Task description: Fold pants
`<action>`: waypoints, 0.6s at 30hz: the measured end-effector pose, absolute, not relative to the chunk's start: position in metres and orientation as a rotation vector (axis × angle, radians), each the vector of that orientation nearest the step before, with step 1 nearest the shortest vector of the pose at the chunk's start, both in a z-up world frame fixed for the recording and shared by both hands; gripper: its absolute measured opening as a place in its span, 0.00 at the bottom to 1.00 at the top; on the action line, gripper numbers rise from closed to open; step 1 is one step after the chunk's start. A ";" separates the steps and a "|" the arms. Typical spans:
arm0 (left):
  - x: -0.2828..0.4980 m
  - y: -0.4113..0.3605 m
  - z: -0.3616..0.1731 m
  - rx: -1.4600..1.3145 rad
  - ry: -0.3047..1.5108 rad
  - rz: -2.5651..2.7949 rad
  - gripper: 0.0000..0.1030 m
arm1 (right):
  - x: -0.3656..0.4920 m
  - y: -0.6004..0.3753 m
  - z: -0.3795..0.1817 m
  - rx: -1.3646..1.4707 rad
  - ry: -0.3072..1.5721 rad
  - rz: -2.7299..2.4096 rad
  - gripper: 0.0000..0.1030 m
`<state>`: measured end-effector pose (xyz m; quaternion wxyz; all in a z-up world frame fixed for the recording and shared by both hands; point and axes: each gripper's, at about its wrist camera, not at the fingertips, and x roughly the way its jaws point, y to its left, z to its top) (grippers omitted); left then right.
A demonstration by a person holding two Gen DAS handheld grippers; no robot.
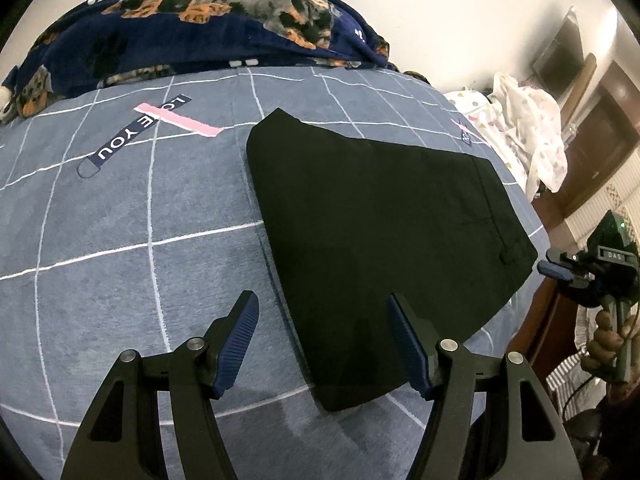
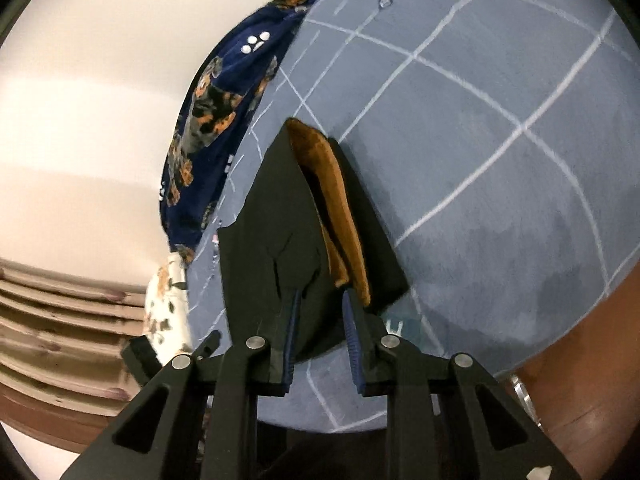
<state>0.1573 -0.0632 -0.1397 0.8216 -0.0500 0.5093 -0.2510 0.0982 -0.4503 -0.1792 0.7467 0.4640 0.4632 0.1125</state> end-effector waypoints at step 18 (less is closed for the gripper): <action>0.153 -0.066 -0.140 -0.083 1.089 -0.536 0.66 | 0.116 -0.437 -0.189 1.046 1.014 0.275 0.10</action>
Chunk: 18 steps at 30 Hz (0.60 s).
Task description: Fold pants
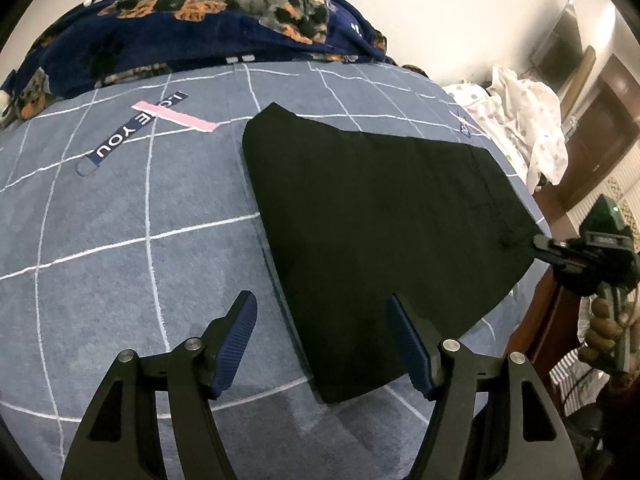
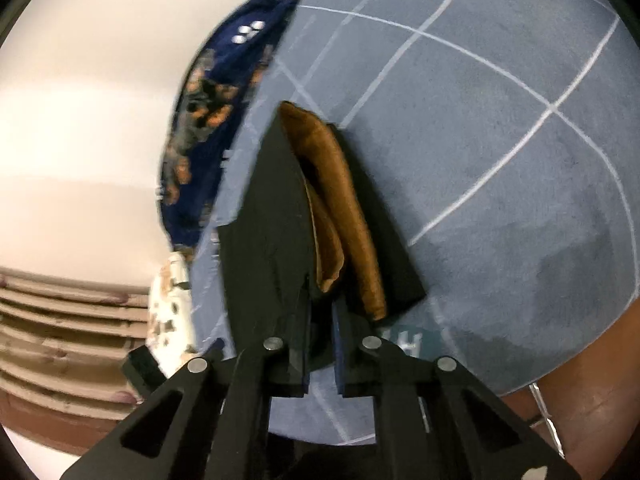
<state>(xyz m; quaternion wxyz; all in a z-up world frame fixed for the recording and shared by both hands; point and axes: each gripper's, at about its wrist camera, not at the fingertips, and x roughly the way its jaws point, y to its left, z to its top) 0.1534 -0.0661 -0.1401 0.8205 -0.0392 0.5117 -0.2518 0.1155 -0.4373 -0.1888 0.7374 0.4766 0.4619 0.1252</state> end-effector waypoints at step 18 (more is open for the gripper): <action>0.155 -0.077 -0.147 -0.047 1.094 -0.545 0.66 | 0.100 -0.449 -0.230 1.160 1.107 0.236 0.07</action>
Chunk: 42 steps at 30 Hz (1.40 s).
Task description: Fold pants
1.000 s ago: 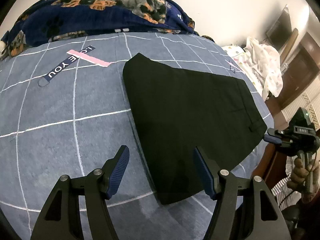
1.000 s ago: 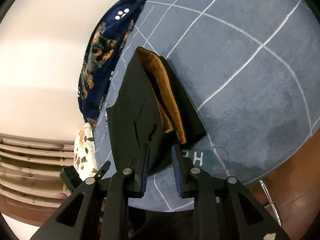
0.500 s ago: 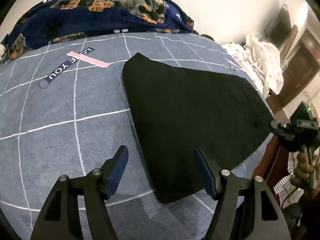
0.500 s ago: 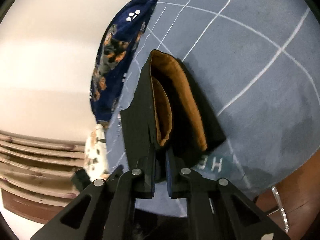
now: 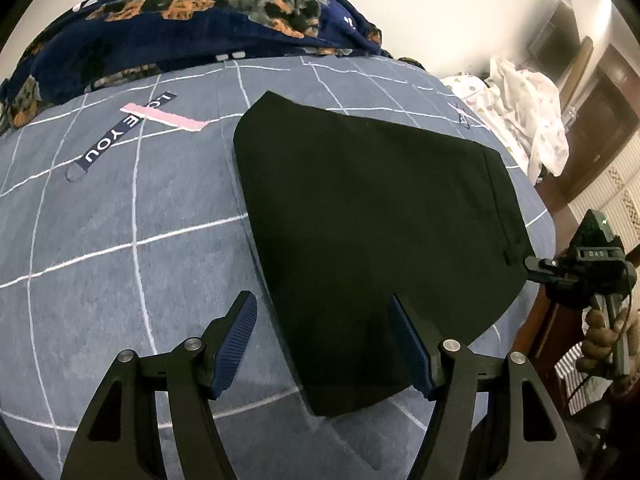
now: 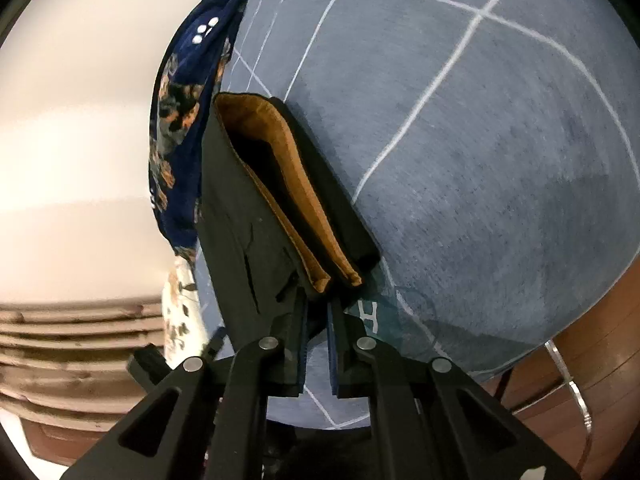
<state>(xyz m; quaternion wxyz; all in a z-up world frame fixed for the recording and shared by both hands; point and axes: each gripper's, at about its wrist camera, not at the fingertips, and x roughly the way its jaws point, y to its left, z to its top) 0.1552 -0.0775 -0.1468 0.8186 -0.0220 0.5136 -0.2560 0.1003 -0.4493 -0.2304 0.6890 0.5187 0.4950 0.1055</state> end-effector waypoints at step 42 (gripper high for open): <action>0.181 -0.089 -0.156 0.095 1.113 -0.517 0.73 | 0.200 -0.415 -0.192 0.531 1.139 0.297 0.54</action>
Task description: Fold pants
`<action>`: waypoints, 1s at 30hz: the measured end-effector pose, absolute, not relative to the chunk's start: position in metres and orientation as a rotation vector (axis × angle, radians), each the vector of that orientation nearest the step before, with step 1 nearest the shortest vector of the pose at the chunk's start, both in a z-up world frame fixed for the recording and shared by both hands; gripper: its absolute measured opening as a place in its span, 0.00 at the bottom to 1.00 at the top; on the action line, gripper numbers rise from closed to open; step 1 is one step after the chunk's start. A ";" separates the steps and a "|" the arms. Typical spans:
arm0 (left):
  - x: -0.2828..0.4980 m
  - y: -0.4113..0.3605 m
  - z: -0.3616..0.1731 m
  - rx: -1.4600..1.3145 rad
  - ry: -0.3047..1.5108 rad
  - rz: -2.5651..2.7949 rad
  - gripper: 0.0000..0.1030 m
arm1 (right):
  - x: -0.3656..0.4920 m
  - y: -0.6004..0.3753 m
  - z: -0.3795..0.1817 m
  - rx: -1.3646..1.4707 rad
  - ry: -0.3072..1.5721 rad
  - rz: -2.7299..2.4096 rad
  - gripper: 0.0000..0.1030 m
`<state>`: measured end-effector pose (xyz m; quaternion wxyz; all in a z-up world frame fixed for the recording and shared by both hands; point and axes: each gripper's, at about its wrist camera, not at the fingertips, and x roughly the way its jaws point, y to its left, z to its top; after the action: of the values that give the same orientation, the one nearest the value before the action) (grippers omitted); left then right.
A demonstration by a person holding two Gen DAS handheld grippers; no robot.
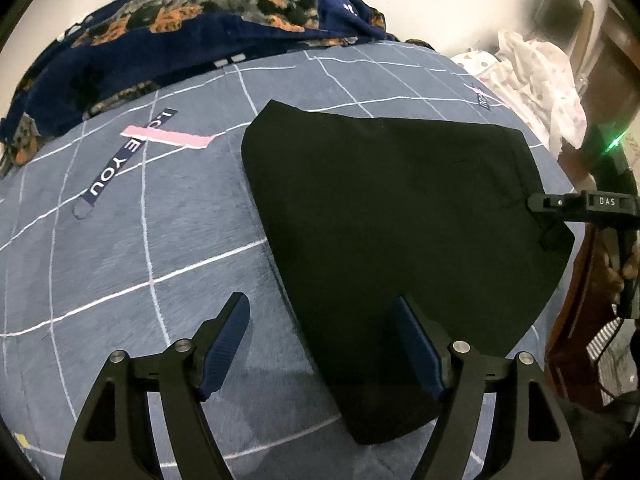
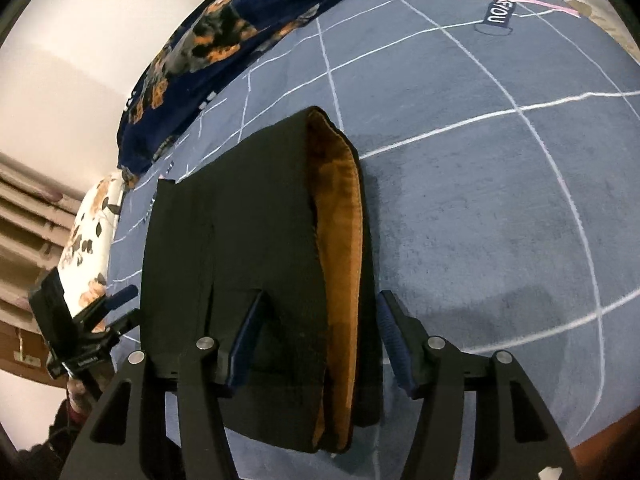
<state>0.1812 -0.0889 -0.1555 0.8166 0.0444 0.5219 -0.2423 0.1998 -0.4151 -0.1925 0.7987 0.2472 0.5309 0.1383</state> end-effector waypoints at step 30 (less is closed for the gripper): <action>0.242 -0.090 -0.188 -0.247 1.406 -1.091 0.75 | 0.241 -0.435 -0.212 0.662 1.287 0.685 0.62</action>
<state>0.2424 -0.0902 -0.1883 0.6228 -0.1074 0.6123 -0.4751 0.2411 -0.4346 -0.2116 0.6962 0.2969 0.5768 0.3072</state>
